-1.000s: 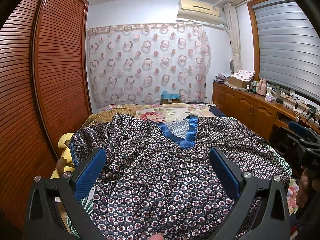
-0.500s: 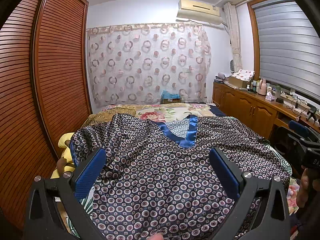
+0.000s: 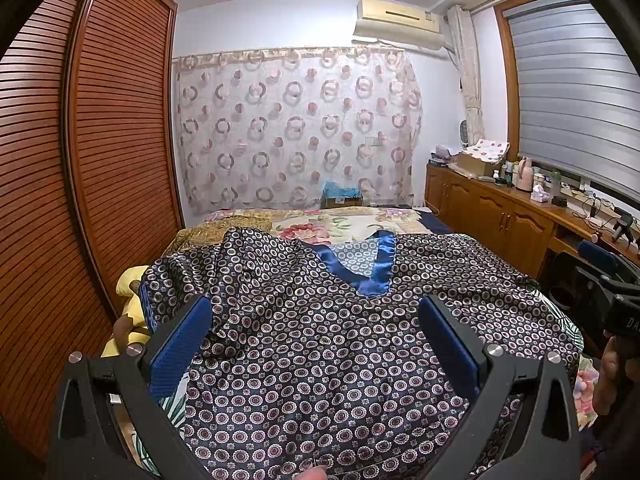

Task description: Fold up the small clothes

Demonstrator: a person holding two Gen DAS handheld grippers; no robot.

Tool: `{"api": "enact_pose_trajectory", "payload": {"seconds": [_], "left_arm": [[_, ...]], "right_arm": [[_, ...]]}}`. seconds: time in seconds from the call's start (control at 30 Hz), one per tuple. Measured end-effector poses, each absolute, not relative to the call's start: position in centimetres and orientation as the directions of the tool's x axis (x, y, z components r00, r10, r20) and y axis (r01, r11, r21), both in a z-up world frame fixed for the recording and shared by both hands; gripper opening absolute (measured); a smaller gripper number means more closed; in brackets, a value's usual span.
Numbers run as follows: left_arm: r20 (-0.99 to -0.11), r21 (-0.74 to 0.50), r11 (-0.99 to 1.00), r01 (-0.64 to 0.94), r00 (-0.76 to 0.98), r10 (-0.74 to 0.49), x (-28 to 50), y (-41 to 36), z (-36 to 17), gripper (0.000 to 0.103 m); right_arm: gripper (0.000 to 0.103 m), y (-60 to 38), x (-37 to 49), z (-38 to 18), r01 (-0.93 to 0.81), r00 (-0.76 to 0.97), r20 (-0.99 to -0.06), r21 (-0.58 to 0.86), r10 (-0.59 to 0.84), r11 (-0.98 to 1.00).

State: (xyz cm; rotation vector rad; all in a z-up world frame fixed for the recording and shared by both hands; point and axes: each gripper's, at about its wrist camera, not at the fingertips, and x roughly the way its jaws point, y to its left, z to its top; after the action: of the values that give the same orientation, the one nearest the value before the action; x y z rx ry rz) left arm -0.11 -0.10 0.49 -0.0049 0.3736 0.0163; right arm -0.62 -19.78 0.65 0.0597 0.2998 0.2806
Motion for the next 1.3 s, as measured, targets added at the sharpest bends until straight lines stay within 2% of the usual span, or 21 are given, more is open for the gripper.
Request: {"api": "enact_pose_trajectory", "payload": {"seconds": [0.7, 1.3], "left_arm": [[-0.379, -0.011, 1.0, -0.014, 0.926, 0.009, 0.0, 0.5, 0.1, 0.103], [-0.499, -0.07, 0.989, -0.133, 0.863, 0.081, 4.8, 12.1, -4.4, 0.103]], "right_arm": [[0.103, -19.6, -0.2, 0.4, -0.27, 0.913, -0.29, 0.099, 0.288, 0.958], [0.103, -15.6, 9.0, -3.1, -0.423, 0.807, -0.414, 0.095, 0.422, 0.901]]}}
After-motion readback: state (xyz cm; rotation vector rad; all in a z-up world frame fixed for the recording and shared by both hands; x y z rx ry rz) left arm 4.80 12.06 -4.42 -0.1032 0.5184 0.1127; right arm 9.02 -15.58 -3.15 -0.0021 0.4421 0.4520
